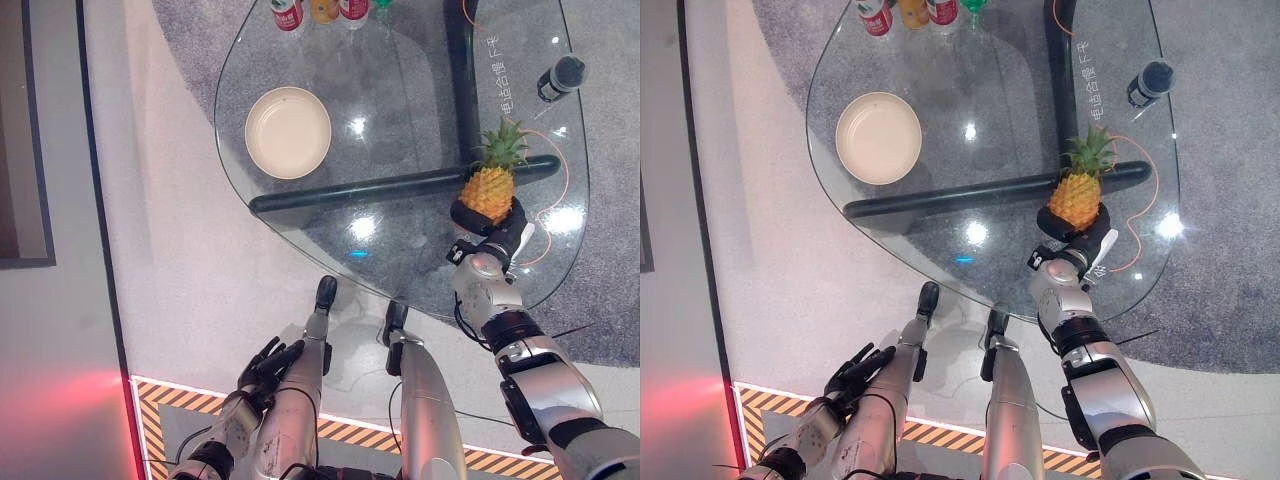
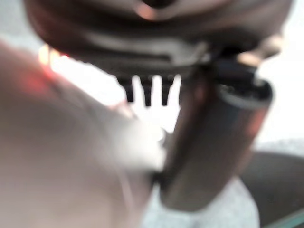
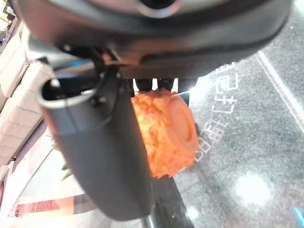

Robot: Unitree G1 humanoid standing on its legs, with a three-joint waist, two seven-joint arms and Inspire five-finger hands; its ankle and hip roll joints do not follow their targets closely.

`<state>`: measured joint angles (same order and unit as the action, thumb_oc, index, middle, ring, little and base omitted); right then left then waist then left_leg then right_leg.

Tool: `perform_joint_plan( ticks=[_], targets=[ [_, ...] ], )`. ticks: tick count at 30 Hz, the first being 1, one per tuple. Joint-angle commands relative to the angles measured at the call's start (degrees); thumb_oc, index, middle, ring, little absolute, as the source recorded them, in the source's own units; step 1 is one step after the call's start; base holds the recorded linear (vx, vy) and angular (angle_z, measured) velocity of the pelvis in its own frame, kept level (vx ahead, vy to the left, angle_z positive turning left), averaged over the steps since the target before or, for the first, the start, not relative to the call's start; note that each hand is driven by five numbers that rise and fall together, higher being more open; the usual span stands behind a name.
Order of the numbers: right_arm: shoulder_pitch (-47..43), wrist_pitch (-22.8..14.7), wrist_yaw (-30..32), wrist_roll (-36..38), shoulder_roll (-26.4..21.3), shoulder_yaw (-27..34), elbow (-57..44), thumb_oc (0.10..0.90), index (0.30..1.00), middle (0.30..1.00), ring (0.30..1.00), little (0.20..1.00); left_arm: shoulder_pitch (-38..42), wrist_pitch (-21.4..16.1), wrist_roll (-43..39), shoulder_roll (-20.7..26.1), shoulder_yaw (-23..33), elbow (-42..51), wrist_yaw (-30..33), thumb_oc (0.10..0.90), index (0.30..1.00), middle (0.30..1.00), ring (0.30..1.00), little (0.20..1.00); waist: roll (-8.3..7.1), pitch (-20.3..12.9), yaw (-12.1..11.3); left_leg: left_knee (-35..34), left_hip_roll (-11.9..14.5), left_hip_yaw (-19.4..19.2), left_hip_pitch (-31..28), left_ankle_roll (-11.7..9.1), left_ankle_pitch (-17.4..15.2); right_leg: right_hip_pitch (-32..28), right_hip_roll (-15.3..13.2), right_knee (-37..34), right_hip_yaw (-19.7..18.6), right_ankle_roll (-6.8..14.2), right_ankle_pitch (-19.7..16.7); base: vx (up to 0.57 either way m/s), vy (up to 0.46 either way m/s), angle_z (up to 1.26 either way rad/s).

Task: Pick up the fruit to the plate

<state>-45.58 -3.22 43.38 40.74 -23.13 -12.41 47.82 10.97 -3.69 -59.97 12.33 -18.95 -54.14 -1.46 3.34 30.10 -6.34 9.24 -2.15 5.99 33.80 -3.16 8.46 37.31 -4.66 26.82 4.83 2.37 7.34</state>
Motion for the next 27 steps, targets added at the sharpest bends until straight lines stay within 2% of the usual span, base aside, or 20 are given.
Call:
perform_joint_plan(
  ticks=[1, 10, 14, 21, 27],
  targets=[
    [-1.9, 0.0, -3.1, 0.7, -3.4, 0.2, -1.5, 0.1, 0.3, 0.3, 0.3, 0.2, -3.0, 0.8, -0.6, 0.0, -1.6, 1.1, 0.6, 0.8, 0.9, 0.9, 0.9, 0.9, 0.36, -0.3, -1.2, 9.2, -5.9, -2.9, 1.3, 4.0, -9.8, -1.2, 2.0, -9.4, -0.6, 0.9, -8.3, 0.0, 0.0, 0.0],
    [-2.8, 3.1, -4.0, 0.3, -4.6, 0.2, 0.0, 0.1, 0.3, 0.3, 0.3, 0.2, -3.1, 0.2, -0.8, 0.1, -2.1, 2.0, 0.6, 0.8, 0.9, 0.9, 0.9, 0.9, 0.35, -0.3, -1.5, 10.3, -6.1, -2.6, 2.5, 4.2, -10.1, 0.2, 2.4, -8.0, -0.5, 0.8, -7.9, 0.0, -0.001, 0.04],
    [-2.7, 3.1, -4.7, 0.5, -4.8, 0.1, 0.6, 0.1, 0.3, 0.3, 0.3, 0.2, -3.2, 0.0, -1.1, 0.4, -2.2, 2.6, 0.5, 0.8, 0.9, 0.9, 0.9, 0.9, 0.5, -0.3, -1.5, 10.3, -6.1, -2.6, 2.4, 4.3, -10.1, 0.2, 2.5, -7.9, -0.7, 0.8, -7.9, 0.0, 0.0, 0.0],
    [-0.9, -0.3, -6.2, 0.8, -4.5, -0.3, -2.4, 0.1, 0.3, 0.3, 0.3, 0.2, -3.6, -1.9, -1.9, 0.9, -1.7, 4.9, -0.2, 0.8, 0.9, 0.9, 0.9, 0.9, 0.59, -0.3, -1.1, 9.9, -6.1, -2.7, 1.2, 4.4, -10.2, -0.8, 2.6, -8.1, -1.2, 0.9, -7.9, 0.0, 0.0, 0.0],
    [4.1, -3.4, -6.8, -1.4, -3.3, -0.3, -13.3, 0.1, 0.3, 0.3, 0.3, 0.2, -4.6, -3.4, -4.0, 2.1, -0.9, 10.2, 1.4, 0.8, 0.9, 0.9, 0.9, 0.9, -0.06, -0.3, 0.1, 8.9, -5.9, -2.8, -1.3, 4.5, -10.2, -3.2, 3.0, -9.2, -2.2, 1.3, -8.0, -0.01, -0.018, 0.0]
  ],
)
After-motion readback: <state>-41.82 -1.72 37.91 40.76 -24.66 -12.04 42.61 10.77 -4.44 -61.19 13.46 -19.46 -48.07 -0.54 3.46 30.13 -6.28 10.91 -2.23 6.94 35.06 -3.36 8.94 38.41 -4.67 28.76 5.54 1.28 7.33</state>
